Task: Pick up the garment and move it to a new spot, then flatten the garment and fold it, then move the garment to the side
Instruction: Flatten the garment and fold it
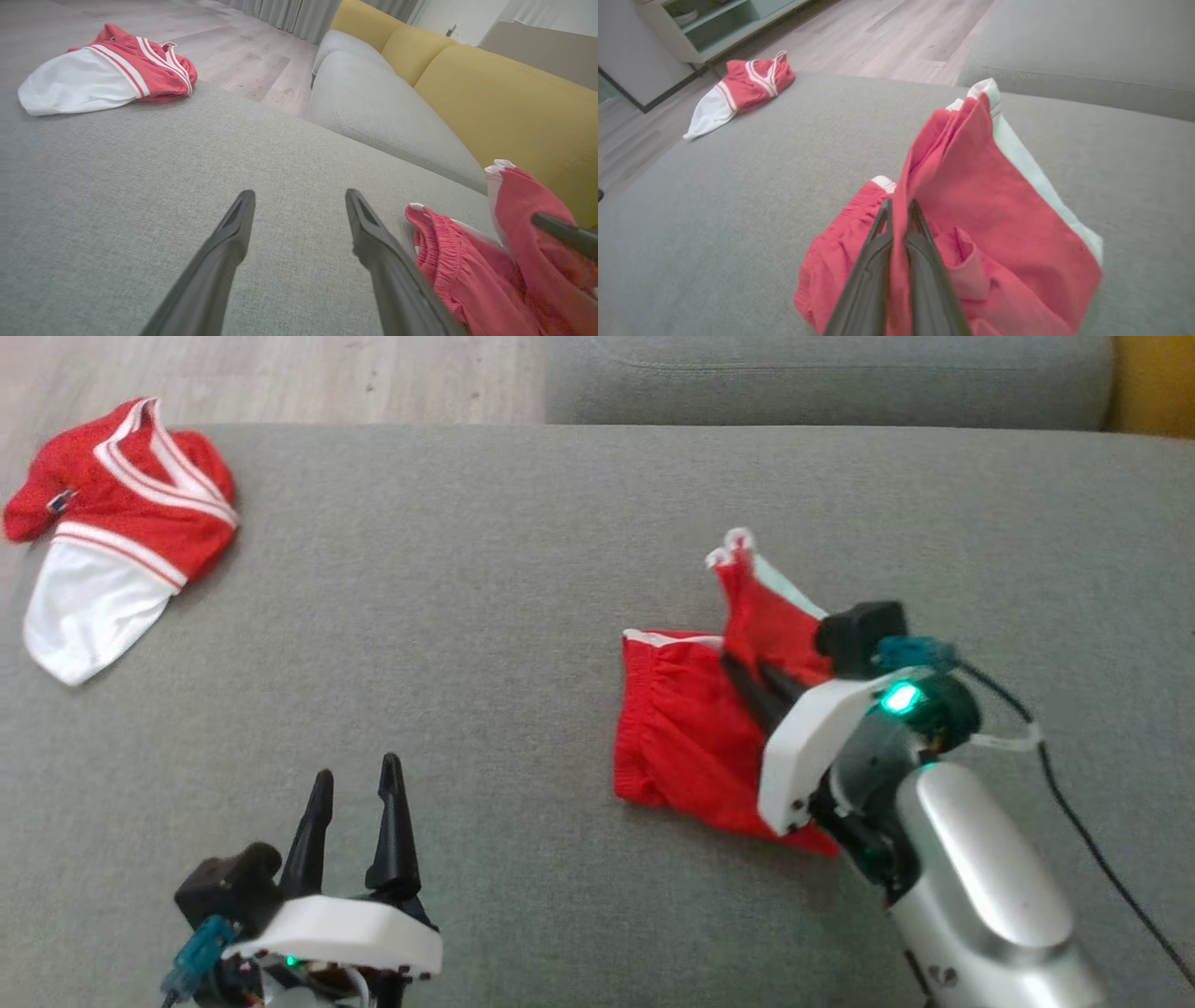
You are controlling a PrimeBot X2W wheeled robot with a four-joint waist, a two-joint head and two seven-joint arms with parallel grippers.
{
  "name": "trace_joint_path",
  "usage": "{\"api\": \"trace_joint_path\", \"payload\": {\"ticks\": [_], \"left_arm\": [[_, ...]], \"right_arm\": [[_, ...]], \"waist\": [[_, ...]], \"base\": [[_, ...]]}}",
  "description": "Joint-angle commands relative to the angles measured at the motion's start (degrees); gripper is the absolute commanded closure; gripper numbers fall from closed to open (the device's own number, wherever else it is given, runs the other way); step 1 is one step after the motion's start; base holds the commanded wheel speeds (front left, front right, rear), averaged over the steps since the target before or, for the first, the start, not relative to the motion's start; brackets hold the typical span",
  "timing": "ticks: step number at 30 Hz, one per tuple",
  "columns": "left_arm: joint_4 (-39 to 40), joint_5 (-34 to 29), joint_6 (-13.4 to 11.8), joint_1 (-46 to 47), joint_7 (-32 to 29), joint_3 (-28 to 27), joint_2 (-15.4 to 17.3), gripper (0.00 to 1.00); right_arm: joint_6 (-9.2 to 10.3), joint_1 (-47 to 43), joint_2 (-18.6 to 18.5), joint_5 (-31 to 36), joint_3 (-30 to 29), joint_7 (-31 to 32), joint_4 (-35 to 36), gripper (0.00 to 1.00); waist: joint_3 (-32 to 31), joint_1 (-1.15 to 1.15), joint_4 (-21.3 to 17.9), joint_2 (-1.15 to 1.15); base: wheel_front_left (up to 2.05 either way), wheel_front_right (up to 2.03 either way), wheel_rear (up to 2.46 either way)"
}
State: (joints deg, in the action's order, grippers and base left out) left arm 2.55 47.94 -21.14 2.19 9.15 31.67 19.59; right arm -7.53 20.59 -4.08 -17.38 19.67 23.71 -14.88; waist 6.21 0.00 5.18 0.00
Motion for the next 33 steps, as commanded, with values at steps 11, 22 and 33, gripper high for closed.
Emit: {"api": "trace_joint_path", "payload": {"ticks": [11, 22, 33], "left_arm": [[0.66, 0.71, 0.56, 2.2, 1.54, -1.97, -0.14, 0.0], [-0.34, 0.48, 0.87, 2.48, 1.62, -0.55, -1.25, 0.0], [-0.37, -0.01, 0.95, 2.88, 1.33, 0.99, -1.85, 0.0]], "right_arm": [[0.04, 5.64, 1.19, -5.67, 9.41, -3.35, -6.07, 1.0], [0.04, 7.42, 1.2, -9.26, 12.65, -9.66, -7.2, 0.0], [0.04, 6.07, -3.23, 1.77, 0.21, -12.79, -4.68, 0.0]], "waist": [[1.02, 0.0, 2.55, 0.0], [0.58, 0.0, 1.07, 0.0], [0.53, 0.0, 0.01, 0.0]], "base": [[0.0, 0.0, 0.0], [0.0, 0.0, 0.0], [0.0, 0.0, 0.0]]}}
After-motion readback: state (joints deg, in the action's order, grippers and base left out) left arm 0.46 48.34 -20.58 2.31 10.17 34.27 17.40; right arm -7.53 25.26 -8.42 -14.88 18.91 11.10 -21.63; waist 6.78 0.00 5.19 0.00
